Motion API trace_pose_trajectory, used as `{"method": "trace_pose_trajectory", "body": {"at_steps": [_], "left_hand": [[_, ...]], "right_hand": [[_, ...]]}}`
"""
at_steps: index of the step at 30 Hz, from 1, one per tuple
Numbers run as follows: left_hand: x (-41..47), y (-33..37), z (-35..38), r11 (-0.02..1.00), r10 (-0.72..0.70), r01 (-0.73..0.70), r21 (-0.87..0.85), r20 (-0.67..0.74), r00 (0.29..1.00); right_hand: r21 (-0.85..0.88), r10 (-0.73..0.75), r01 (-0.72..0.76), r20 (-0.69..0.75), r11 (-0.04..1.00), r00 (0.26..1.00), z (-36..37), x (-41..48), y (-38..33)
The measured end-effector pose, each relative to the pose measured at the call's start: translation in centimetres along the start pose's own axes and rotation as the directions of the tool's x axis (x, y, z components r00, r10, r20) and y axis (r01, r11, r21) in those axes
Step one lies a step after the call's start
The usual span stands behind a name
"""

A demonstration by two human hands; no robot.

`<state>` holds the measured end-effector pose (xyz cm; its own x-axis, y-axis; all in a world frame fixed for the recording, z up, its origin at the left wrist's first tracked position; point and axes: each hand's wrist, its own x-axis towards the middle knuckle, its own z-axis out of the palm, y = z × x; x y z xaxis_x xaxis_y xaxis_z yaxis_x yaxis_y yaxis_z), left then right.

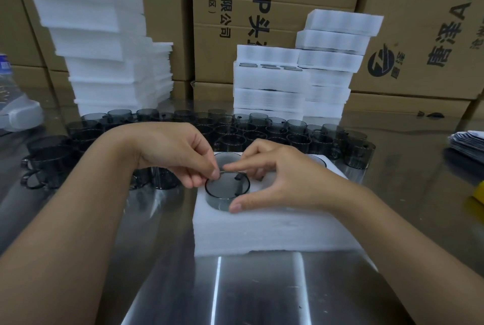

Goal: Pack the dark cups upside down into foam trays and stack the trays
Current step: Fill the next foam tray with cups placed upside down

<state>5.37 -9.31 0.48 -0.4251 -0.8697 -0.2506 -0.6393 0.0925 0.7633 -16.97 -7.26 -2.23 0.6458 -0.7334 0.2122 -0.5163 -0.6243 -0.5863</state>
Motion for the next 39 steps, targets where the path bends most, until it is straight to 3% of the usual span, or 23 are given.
{"method": "trace_pose_trajectory", "body": {"at_steps": [8,16,18,20,21,22,26,30,34,39], "left_hand": [[0.1,-0.1,0.0,0.998,-0.030,0.029,0.046,0.017,0.999],[-0.3,0.3,0.0,0.993,-0.073,0.069,0.091,0.035,0.997],[0.3,0.1,0.0,0.992,0.018,0.011,0.127,-0.231,0.973],[1.1,-0.1,-0.1,0.993,0.116,-0.074,0.094,-0.607,0.786],[1.3,-0.2,-0.2,0.992,0.125,-0.086,0.091,-0.711,0.692],[1.3,-0.4,-0.3,0.992,0.117,-0.040,0.121,-0.752,0.649],[1.1,-1.1,-0.7,0.940,-0.035,0.262,0.219,-0.702,0.711],[1.1,-0.8,-0.2,0.844,-0.161,0.456,0.282,-0.679,0.717],[1.0,-0.4,0.6,0.773,-0.195,0.537,0.339,-0.678,0.709],[1.1,0.2,1.4,0.735,-0.122,0.558,0.384,-0.736,0.666]], "right_hand": [[0.030,0.082,-0.082,0.003,0.996,0.997,-0.2,0.2,0.3],[-0.071,0.077,-0.076,0.008,0.995,0.997,-0.3,0.1,-0.2],[-0.077,0.074,-0.073,0.012,0.994,0.997,-0.3,0.1,-0.2],[-0.070,0.077,-0.076,0.010,0.995,0.997,-0.3,0.0,-0.2],[-0.067,0.080,-0.079,0.008,0.995,0.997,-0.3,0.0,-0.2],[-0.067,0.080,-0.080,0.006,0.995,0.997,-0.4,0.0,-0.1],[-0.066,0.065,-0.065,0.000,0.996,0.998,-0.3,0.0,0.0],[-0.045,0.059,-0.059,-0.008,0.997,0.998,-0.3,0.1,0.2],[0.067,0.043,-0.037,-0.092,0.997,0.995,-0.3,0.3,0.3],[0.252,0.114,-0.054,-0.227,0.966,0.967,-1.0,0.5,0.6]]}}
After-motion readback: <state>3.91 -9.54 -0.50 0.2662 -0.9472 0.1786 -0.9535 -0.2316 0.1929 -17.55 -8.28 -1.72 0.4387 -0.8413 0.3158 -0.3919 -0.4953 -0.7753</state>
